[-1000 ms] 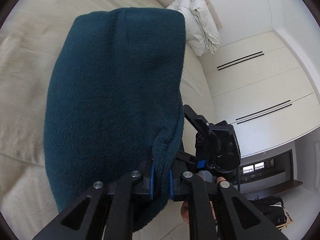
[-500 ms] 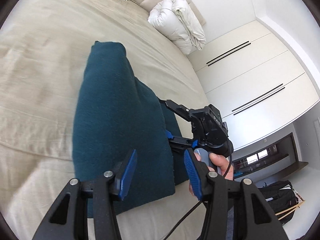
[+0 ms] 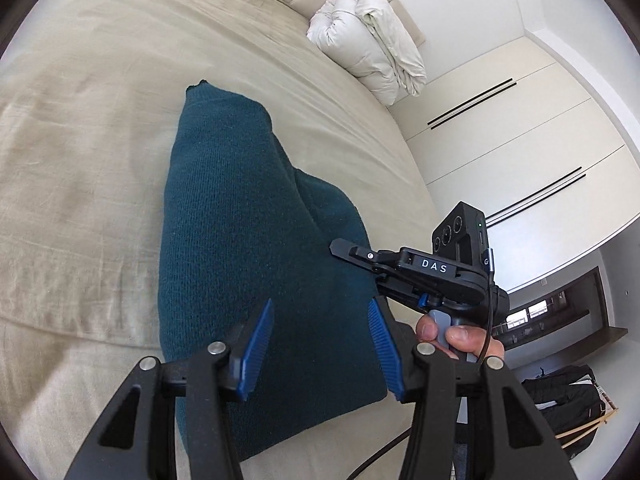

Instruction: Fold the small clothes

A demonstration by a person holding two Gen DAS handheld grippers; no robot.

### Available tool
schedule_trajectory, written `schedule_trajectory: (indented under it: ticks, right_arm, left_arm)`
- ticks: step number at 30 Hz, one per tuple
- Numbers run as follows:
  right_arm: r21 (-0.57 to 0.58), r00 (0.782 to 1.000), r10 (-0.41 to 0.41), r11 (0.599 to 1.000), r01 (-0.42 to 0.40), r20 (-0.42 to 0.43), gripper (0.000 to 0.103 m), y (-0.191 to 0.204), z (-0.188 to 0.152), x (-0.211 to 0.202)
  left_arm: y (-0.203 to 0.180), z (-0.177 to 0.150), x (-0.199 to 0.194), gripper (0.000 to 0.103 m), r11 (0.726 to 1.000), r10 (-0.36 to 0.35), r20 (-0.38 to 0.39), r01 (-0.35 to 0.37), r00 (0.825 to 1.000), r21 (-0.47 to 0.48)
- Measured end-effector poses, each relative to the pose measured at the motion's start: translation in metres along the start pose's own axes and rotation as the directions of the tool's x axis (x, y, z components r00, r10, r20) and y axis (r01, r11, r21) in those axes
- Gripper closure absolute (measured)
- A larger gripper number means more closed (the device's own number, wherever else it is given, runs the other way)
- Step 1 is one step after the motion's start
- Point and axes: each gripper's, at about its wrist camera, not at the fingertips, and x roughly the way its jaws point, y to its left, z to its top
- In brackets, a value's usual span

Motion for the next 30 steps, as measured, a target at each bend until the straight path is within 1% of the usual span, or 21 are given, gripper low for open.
schedule_trajectory:
  ticks: [3, 7, 12, 13, 15, 17, 20, 22, 24, 25, 26, 28, 30]
  right_arm:
    - [0.0, 1.0, -0.018, 1.0, 0.018, 0.014, 0.091, -0.009, 0.007, -0.015]
    - [0.006, 0.999, -0.032, 0.999, 0.032, 0.018, 0.091, -0.018, 0.012, -0.025]
    - [0.015, 0.999, -0.043, 0.999, 0.043, 0.019, 0.091, -0.025, 0.013, -0.026]
    - [0.018, 0.999, -0.042, 0.999, 0.042, 0.022, 0.091, -0.025, 0.01, -0.024]
    - [0.024, 0.999, -0.045, 0.999, 0.045, 0.022, 0.091, -0.031, 0.007, -0.025]
    - [0.038, 0.998, -0.054, 0.998, 0.053, 0.025, 0.091, -0.045, 0.006, -0.03]
    - [0.049, 0.998, -0.054, 0.997, 0.053, 0.029, 0.091, -0.05, 0.008, -0.032]
    - [0.046, 0.999, -0.051, 0.998, 0.05, 0.015, 0.091, -0.053, 0.01, -0.028]
    - [0.047, 0.998, -0.065, 0.997, 0.065, -0.006, 0.091, -0.057, 0.014, -0.015]
    - [0.067, 0.998, -0.056, 0.996, 0.056, -0.007, 0.091, -0.055, 0.013, -0.003]
    - [0.092, 0.999, -0.032, 0.995, 0.032, 0.0, 0.091, -0.059, 0.013, 0.001]
    - [0.119, 1.0, 0.002, 0.993, -0.004, 0.02, 0.091, -0.064, 0.009, -0.001]
    - [0.129, 0.999, 0.008, 0.992, -0.013, 0.034, 0.087, -0.069, 0.003, -0.006]
  left_arm:
    - [-0.013, 0.002, 0.008, 0.051, 0.999, -0.003, -0.008, 0.003, 1.0, 0.036]
    - [-0.028, 0.003, 0.027, 0.051, 0.998, 0.005, -0.026, -0.003, 1.0, 0.069]
    - [-0.038, 0.001, 0.04, 0.051, 0.995, 0.019, -0.043, -0.015, 0.999, 0.103]
    - [-0.04, 0.005, 0.045, 0.051, 0.994, 0.021, -0.047, -0.016, 0.999, 0.109]
    - [-0.04, 0.005, 0.049, 0.051, 0.992, 0.033, -0.05, -0.027, 0.998, 0.119]
    - [-0.04, 0.011, 0.053, 0.051, 0.992, 0.037, -0.053, -0.03, 0.998, 0.118]
    - [-0.039, 0.016, 0.062, 0.051, 0.992, 0.052, -0.048, -0.046, 0.997, 0.119]
    - [-0.037, 0.016, 0.067, 0.051, 0.989, 0.074, -0.046, -0.067, 0.996, 0.128]
    - [-0.032, 0.017, 0.078, 0.052, 0.986, 0.101, -0.053, -0.093, 0.993, 0.136]
    - [-0.027, 0.016, 0.084, 0.053, 0.986, 0.111, -0.069, -0.101, 0.991, 0.136]
    - [-0.022, 0.016, 0.089, 0.054, 0.985, 0.123, -0.077, -0.112, 0.989, 0.133]
    - [-0.019, 0.016, 0.091, 0.059, 0.985, 0.12, -0.073, -0.109, 0.99, 0.137]
    - [-0.017, 0.018, 0.09, 0.062, 0.986, 0.115, -0.083, -0.103, 0.99, 0.132]
